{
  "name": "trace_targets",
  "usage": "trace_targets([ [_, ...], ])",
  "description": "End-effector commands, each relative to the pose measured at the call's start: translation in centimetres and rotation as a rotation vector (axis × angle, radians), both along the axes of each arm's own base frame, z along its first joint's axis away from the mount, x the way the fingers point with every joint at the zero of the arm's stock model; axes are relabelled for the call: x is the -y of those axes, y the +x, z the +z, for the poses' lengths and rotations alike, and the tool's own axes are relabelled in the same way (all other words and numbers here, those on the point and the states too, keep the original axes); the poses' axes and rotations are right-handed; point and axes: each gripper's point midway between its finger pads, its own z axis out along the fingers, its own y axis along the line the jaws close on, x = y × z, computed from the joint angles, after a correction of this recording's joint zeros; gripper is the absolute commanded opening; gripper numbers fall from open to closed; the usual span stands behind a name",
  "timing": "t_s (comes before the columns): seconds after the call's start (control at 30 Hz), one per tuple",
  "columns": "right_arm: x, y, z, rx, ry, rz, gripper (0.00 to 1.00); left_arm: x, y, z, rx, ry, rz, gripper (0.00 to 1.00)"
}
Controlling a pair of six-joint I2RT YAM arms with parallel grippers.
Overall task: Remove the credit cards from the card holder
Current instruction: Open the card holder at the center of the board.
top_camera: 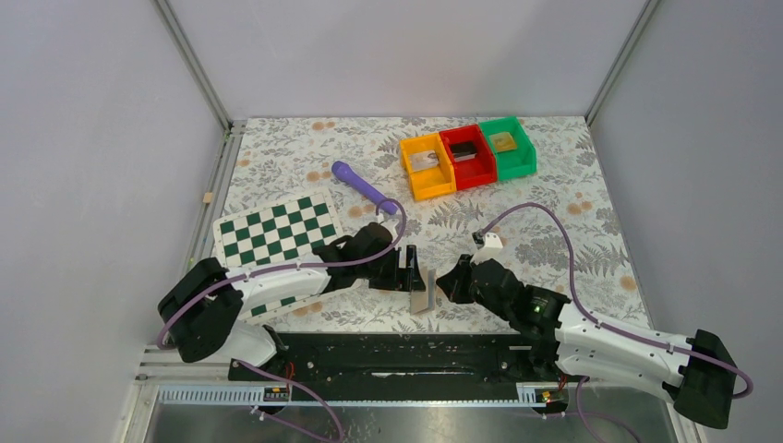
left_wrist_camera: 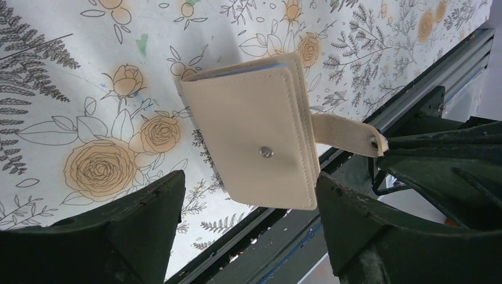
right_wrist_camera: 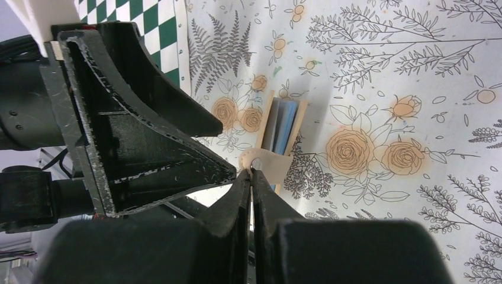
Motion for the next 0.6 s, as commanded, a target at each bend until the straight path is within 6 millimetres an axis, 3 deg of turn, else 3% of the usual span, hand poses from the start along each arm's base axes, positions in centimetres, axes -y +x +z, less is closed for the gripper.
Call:
trace_targets([
  [0.0,-0.6,0.5,1.7,0.032,0.069,-0.008,0.00,1.9,0.8,1.9,0.046,-0.068,-0.026,0.81],
  [0.23,-0.4,0.5,1.7,0.034,0.065,-0.011,0.00,1.6,0.8,1.2,0.043,-0.044,-0.022,0.79],
  [0.43,0.7,0.6,1.0,0.034,0.028,-0.045,0.00,0.8,0.5,-0.1,0.021,0.004,-0.011,0.56],
  [0.57,1.7,0.6,0.1,0.034,-0.014,-0.069,0.00,-0.9,1.0,-0.6,0.048,0.069,0.045,0.54],
])
